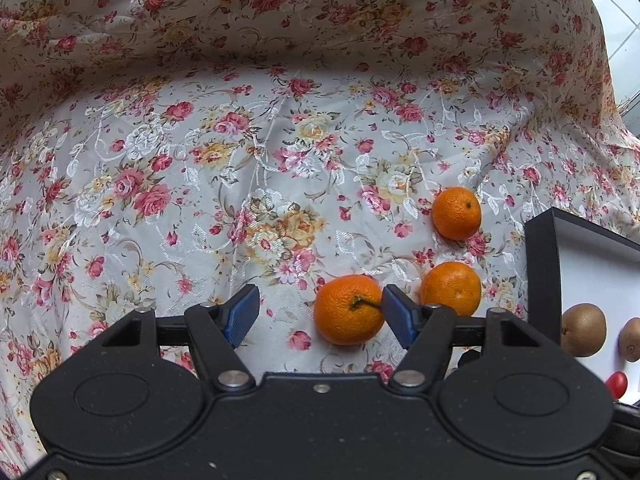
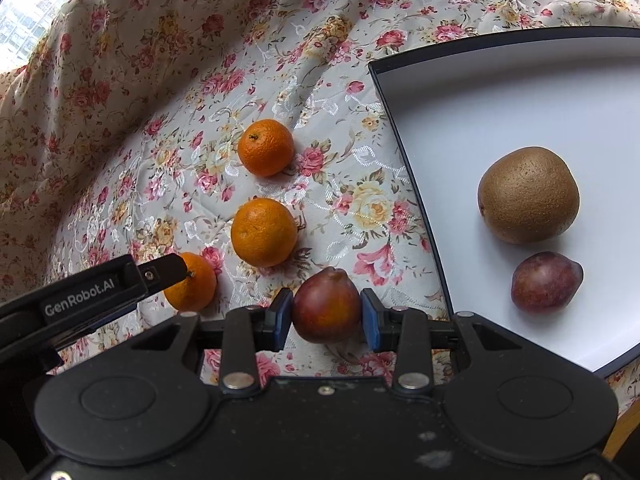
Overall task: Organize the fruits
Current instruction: 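Close the right gripper on the plum while the left gripper grasps a tangerine, then carry the plum with the right gripper and tangerine with the left over the box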
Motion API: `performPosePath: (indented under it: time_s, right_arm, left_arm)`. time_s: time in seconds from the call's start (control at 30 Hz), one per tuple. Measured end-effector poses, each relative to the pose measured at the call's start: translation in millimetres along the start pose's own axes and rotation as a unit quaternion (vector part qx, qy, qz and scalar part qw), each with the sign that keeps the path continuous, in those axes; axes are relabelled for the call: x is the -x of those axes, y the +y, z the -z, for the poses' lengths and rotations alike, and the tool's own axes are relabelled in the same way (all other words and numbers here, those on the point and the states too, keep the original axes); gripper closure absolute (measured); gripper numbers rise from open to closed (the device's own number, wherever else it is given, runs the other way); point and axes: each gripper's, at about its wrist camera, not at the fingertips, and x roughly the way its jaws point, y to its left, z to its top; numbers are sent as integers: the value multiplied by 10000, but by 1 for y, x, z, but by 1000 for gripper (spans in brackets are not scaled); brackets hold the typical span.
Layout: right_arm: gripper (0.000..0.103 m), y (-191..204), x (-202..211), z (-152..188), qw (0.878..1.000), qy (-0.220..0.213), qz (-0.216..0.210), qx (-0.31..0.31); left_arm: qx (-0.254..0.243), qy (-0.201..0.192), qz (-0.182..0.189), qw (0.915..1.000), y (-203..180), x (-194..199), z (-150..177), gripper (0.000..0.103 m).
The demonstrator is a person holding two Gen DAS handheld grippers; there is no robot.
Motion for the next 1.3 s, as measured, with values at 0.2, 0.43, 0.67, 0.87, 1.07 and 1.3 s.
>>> performPosePath:
  time_s: [0.2,0.43,0.67,0.87,1.07,1.3]
  right_arm:
    - [65,7,-1,3,9999,21,-22,162]
    - [65,24,1,7,9982,-140,55,579]
    - [65,31,-3,8,9979,-118,11,637]
    - [65,31,-5,5,9988,-112,-20,479]
    - [65,32,-6,5,9990,-194,48,401]
    - [65,27,-5,1,9994,-196,-50,290]
  left_arm:
    - [74,52,-5,10000,-7,-7,3,31]
    - [523,29,165,9985,11,-6,0,32]
    - [739,-434,-752,9935,29,8,-5,33]
    - [1036,-388,-1013,9887,51,10,-9,43]
    - [1240,-510,-65,9909,50,12,-10,42]
    - [812,-421,288,9954,27,6,-10,42]
